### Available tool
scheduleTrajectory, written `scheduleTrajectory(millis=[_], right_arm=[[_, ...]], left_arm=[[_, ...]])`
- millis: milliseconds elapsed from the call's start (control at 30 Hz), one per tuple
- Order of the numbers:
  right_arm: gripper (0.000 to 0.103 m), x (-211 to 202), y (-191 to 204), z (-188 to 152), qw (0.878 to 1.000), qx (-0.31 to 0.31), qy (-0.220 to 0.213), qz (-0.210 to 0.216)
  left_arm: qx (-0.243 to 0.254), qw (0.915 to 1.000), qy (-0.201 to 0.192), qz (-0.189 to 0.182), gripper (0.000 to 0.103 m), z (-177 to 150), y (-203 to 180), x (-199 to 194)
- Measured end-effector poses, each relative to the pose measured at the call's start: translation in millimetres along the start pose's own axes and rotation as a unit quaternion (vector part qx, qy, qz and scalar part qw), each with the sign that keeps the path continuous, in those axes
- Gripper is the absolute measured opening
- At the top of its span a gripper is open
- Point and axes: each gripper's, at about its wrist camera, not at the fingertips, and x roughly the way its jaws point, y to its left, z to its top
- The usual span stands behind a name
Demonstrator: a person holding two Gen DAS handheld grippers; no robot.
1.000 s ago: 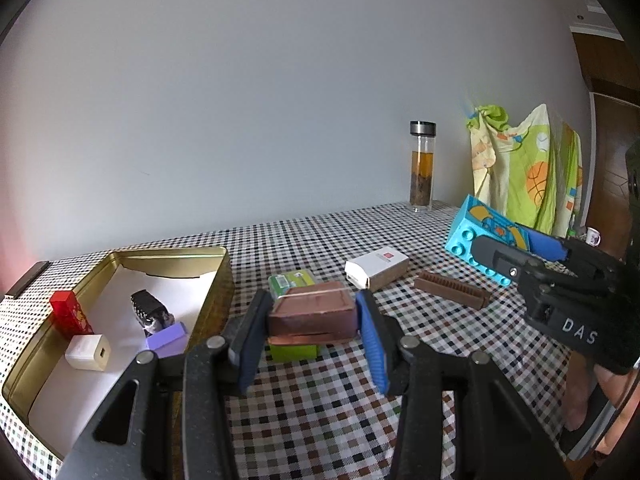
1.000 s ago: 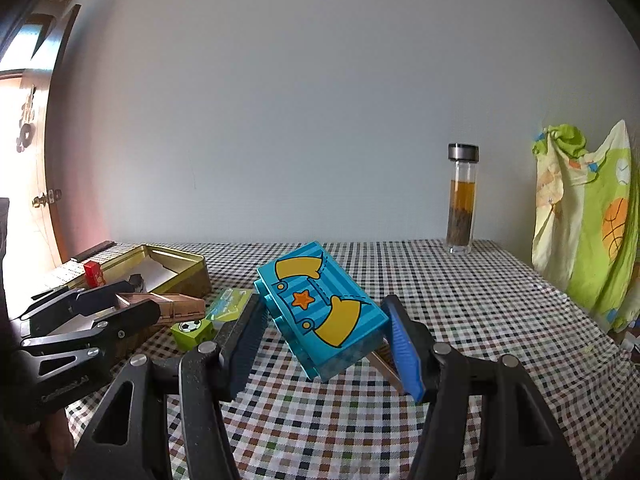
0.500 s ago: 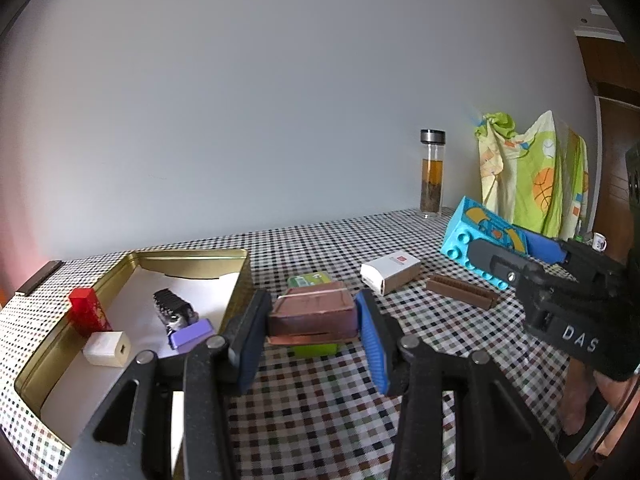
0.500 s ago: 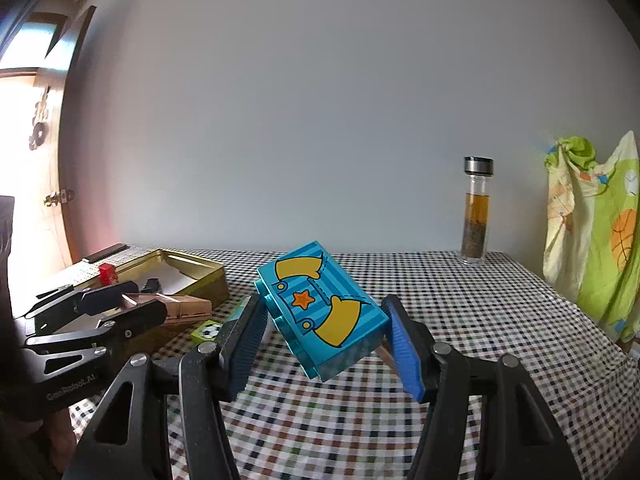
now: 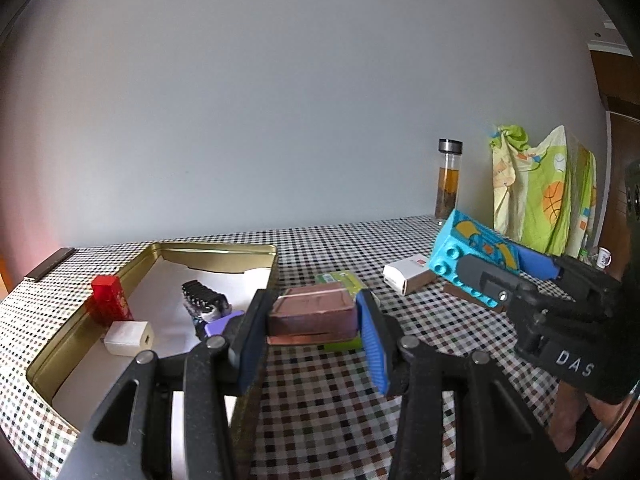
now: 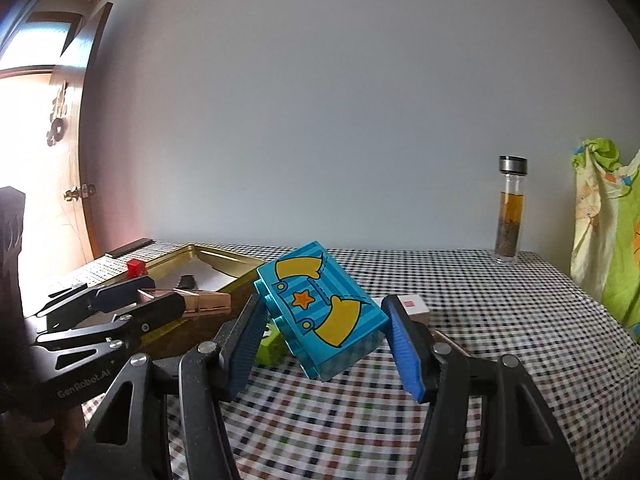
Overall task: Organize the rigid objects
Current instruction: 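Carry the copper box and the blue duplo brick over the gold tin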
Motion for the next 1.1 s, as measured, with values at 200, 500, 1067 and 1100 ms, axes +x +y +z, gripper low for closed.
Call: scheduleTrajectory(millis=[200, 500, 1067, 1100], right_arm=[[0.061, 4.1, 15.9, -0.2, 1.000, -0.008, 0.000, 0.015], [0.061, 12.1, 23.6, -0.1, 1.000, -0.004, 0.003, 0.025], [0.061, 21.6, 44.6, 1.5, 0.998, -0.012, 0.011, 0.053], [0.061, 22.2, 46.3, 1.6, 0.998, -0.013, 0.012, 0.054]], left_arm=[[-0.008, 1.0000, -0.001, 0.006, 0.043, -1.3, 12.1, -3.6], [-0.014, 0.9998, -0.004, 0.011, 0.043, -3.4, 27.2, -9.8], [-0.032, 0.9992, -0.005, 0.025, 0.043, -5.5, 50.1, -16.5], [-0.033, 0.9991, -0.005, 0.026, 0.043, -5.6, 51.2, -16.7]])
